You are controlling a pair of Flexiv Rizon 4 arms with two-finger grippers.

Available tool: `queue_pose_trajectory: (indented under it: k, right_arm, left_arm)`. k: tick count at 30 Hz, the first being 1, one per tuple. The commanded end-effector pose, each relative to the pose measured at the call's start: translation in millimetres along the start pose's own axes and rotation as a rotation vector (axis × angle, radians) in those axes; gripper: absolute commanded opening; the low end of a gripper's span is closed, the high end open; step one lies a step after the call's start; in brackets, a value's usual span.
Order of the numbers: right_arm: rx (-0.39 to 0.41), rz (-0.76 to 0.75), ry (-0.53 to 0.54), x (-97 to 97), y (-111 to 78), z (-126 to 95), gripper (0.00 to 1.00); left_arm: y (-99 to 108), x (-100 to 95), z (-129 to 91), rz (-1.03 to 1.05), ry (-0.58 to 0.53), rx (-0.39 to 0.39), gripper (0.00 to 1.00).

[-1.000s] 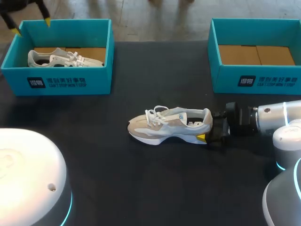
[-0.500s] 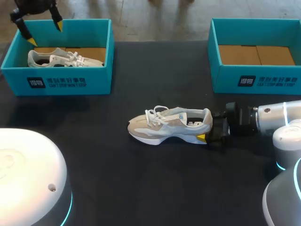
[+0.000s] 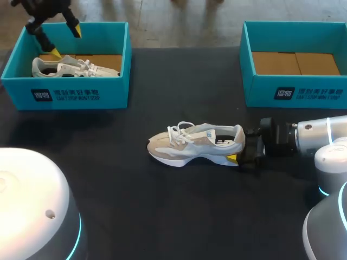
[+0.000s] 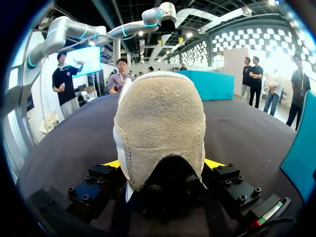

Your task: Take the shoe out of the shoebox, open the shoe tongue, remove and reinsert the insole, then place the shoe into the shoebox

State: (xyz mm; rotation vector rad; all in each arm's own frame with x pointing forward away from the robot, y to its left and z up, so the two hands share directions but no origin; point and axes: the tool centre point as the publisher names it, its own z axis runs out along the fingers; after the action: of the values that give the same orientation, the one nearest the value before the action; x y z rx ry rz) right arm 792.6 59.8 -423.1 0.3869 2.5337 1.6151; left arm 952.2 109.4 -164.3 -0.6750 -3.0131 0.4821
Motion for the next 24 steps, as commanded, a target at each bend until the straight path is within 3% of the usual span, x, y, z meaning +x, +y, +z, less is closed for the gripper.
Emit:
queue_pose_trajectory:
  k: [1,7,8,14,24]
  right_arm:
    - [0.003,0.001,-0.002,0.4,1.0,0,0.00]
    - [0.003,0.001,-0.002,0.4,1.0,0,0.00]
    - [0.003,0.001,-0.002,0.4,1.0,0,0.00]
    - [0.003,0.001,-0.002,0.4,1.0,0,0.00]
    - [0.003,0.001,-0.002,0.4,1.0,0,0.00]
  left_arm:
    - [1,-1.4,0,0.001,0.004,-0.001,1.00]
    - [-13,3.8,15,-0.141,-0.035,-0.024,1.00]
    - [-26,8.3,27,-0.318,-0.061,-0.091,1.00]
    - [-43,20.3,46,-0.721,-0.114,-0.203,1.00]
    - [-65,31.2,57,-1.049,-0.124,-0.153,1.00]
